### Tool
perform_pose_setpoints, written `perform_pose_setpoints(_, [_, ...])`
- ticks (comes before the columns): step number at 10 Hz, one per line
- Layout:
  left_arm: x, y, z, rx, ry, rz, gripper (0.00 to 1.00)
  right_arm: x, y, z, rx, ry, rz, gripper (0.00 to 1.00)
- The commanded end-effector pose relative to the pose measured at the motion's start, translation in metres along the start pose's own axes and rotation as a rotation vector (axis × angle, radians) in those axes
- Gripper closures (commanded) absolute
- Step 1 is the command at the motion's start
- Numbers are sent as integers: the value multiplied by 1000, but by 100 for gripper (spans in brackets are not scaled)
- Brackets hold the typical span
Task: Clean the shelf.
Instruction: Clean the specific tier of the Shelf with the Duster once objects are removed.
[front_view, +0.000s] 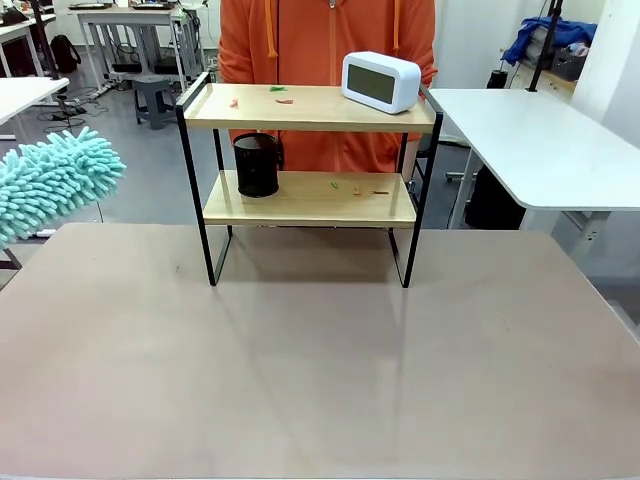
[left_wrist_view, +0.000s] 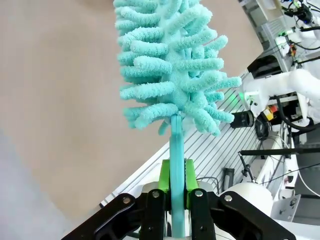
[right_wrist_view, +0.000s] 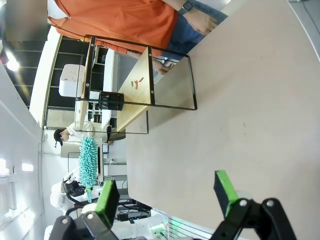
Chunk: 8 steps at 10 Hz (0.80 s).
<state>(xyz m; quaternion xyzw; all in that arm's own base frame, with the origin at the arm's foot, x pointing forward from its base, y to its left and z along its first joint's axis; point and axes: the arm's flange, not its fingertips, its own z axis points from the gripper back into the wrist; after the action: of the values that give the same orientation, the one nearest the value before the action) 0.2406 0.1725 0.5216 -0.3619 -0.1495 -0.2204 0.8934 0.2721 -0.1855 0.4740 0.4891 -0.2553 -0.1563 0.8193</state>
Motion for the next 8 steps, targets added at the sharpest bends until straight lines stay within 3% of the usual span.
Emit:
perform_pose_setpoints(1, [0,0,5,-7,-6,10,100,2,0,-2,24,-17,25,0])
perform_pose_setpoints(8, [0,0,5,-7,-6,10,100,2,0,-2,24,-17,25,0])
